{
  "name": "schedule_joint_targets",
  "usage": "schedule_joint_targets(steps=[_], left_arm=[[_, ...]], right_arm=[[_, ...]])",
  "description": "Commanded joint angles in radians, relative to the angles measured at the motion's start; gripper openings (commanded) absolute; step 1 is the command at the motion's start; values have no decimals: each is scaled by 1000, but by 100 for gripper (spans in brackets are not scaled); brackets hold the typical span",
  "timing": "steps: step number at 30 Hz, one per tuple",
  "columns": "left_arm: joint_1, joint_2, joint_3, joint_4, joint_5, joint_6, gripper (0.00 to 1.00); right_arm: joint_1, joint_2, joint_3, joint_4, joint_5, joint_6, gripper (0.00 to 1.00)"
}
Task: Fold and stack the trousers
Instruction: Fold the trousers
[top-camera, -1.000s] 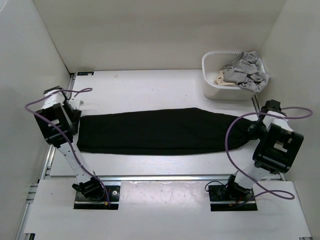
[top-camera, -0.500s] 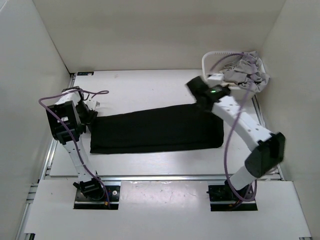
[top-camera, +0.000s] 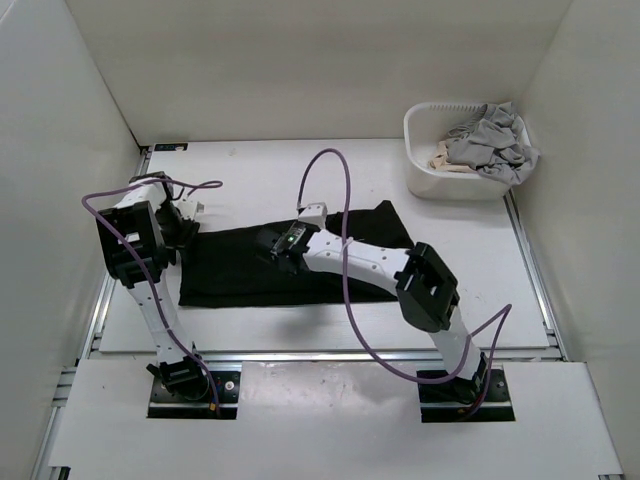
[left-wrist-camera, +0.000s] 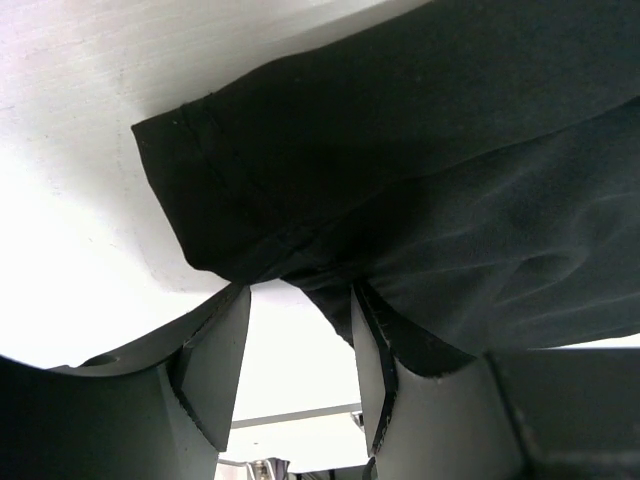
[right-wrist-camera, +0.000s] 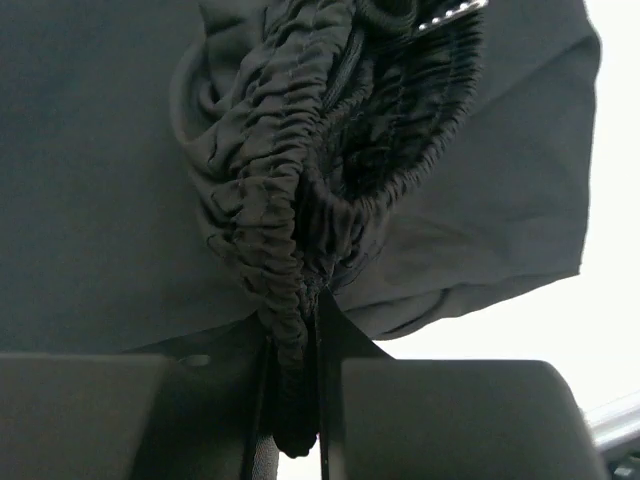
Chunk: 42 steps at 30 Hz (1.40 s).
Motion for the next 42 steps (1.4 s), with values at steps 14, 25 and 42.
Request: schedule_joint_targets(steps=[14,25,42], left_arm=[[-9,-21,-67,156,91,23,56],[-9,-119,20,125,7,13,59],[-265,-170,433,-153,-31,182,74]], right_arm=[[92,248,194,175,58,-76,7],[176,53,190,506,-85,-617,88],[-612,-778,-783,725,-764,-456,91]])
